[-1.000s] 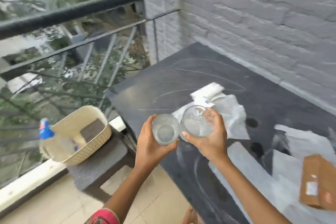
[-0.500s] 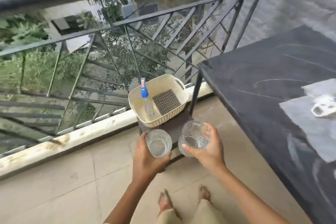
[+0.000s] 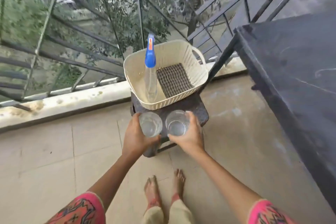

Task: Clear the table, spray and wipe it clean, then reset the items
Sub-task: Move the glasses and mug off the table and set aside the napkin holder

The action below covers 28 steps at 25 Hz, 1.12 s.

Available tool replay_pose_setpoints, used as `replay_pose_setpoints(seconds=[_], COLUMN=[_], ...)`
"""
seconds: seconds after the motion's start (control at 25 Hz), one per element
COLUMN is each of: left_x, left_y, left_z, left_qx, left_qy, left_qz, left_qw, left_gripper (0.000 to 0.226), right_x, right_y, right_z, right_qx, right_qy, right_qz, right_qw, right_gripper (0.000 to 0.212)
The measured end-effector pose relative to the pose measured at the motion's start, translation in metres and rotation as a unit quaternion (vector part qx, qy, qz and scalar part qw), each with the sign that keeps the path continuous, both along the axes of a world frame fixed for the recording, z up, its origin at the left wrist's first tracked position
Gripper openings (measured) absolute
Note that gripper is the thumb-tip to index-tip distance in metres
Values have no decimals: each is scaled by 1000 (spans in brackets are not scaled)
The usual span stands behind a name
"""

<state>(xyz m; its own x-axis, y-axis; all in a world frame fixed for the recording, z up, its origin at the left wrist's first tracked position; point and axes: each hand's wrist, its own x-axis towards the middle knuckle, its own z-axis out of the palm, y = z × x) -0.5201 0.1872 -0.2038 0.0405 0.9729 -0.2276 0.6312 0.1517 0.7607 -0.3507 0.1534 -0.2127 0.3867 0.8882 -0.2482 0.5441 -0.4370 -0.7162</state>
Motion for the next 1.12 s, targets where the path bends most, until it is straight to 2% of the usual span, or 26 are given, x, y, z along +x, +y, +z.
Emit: replay_pose_setpoints(seconds=[0.16,0.44,0.6,0.76,0.88,0.96,1.12], left_x=[0,-1,-1,2,6,9,20], left_y=[8,23,24,25,19,11,-4], left_z=[-32,-50,-48,-33,-12,14,72], left_qx=[0,0,-20,-47,-51,1,147], left_qy=[0,8,8,24,58,76,108], left_qz=[13,-10,-36,-62,-55,-54,-115], left_qw=[1000,1000,999,997,995,996,976], left_gripper=[92,95,103,118,123,117,85], right_x=[-1,-6,-9,-5,1,5,22], right_y=[21,38,39,39,39,37,21], right_z=[-30,-49,-49,-33,-10,18,84], right_qx=[8,16,13,-2,30,63,149], right_qy=[-7,14,13,29,45,54,48], right_qz=[18,9,16,40,34,27,-20], right_qw=[1000,1000,1000,999,998,996,987], right_gripper=[96,97,99,111,104,96,77])
